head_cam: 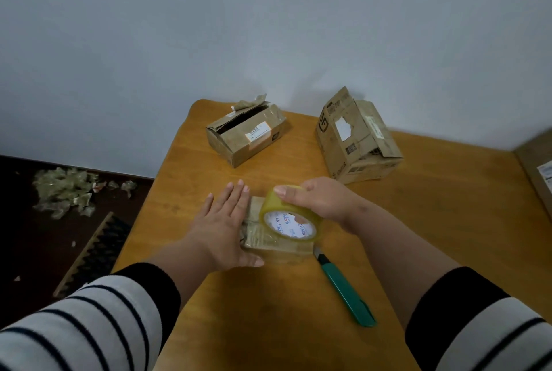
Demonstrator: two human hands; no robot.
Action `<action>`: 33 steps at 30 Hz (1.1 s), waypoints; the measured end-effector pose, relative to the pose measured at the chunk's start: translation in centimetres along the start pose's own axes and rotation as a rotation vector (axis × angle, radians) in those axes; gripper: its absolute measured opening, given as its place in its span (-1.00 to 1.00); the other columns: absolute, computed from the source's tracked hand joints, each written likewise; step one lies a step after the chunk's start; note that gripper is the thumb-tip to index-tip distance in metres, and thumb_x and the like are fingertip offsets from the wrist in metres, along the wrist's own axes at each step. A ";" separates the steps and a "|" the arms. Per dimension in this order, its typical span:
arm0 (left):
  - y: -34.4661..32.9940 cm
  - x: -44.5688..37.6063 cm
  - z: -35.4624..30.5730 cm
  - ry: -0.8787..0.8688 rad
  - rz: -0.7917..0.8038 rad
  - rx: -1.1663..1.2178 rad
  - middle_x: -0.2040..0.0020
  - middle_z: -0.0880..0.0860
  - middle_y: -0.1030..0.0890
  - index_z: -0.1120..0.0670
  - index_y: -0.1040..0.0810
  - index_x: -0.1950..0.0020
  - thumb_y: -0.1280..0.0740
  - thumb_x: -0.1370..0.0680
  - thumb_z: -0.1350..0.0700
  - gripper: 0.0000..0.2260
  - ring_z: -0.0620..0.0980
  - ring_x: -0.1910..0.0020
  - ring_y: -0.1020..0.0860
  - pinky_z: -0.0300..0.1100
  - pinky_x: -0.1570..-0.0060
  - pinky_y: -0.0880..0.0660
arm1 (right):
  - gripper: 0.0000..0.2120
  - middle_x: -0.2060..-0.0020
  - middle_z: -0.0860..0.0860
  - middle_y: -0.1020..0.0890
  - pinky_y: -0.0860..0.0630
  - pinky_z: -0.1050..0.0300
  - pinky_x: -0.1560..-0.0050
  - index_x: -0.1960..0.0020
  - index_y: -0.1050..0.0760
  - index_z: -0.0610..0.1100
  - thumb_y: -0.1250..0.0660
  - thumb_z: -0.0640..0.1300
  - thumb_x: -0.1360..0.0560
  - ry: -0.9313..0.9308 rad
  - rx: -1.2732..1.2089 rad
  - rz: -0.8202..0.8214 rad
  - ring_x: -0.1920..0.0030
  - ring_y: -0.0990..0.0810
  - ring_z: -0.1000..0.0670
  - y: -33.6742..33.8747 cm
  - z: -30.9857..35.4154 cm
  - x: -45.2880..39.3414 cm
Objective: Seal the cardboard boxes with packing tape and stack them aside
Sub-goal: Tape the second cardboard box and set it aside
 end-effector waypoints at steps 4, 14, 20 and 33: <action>-0.3 0.1 0.0 0.014 -0.012 0.018 -0.42 -0.07 0.59 -0.02 0.63 -0.36 -0.15 -0.28 -0.59 0.17 -0.07 -0.42 0.54 0.02 -0.45 0.39 | -0.55 0.46 0.12 -0.48 -0.32 0.35 0.35 0.37 -0.39 -0.06 -0.27 0.25 -0.53 0.099 -0.006 0.001 0.47 -0.42 0.21 0.4 -0.3 0.6; -0.2 0.1 0.0 0.023 -0.012 0.016 -0.48 -0.09 0.50 -0.04 0.68 -0.31 -0.15 -0.28 -0.59 0.17 -0.09 -0.46 0.47 0.05 -0.50 0.31 | -0.55 0.42 0.01 -0.29 -0.19 0.11 0.31 0.36 -0.28 -0.10 -0.35 0.11 -0.54 0.162 0.147 -0.059 0.40 -0.27 0.02 3.7 -2.1 1.2; 0.0 0.1 0.0 0.051 -0.013 0.031 -0.59 -0.10 0.27 -0.10 0.47 -0.51 -0.10 -0.21 -0.63 0.16 -0.06 -0.55 0.32 0.12 -0.51 0.26 | -0.55 0.42 0.09 -0.35 -0.21 0.20 0.36 0.38 -0.28 -0.03 -0.33 0.18 -0.53 0.163 0.269 -0.087 0.41 -0.32 0.11 3.9 -2.8 1.1; 0.0 0.4 -0.6 0.086 0.002 0.024 -0.59 -0.10 0.26 -0.12 0.54 -0.44 -0.21 -0.27 -0.58 0.15 -0.04 -0.55 0.30 0.13 -0.52 0.20 | -0.21 -0.26 -0.14 -0.54 -0.43 0.05 -0.11 -0.39 -0.42 -0.21 -0.25 0.40 -0.46 -0.017 0.460 -0.052 -0.24 -0.50 -0.11 3.5 -7.4 1.1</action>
Point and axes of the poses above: each hand's wrist, its own x-axis away from the middle knuckle, its own y-axis out of the back of the hand, z = x × y, the point moved 3 cm from there along -x, towards the middle knuckle
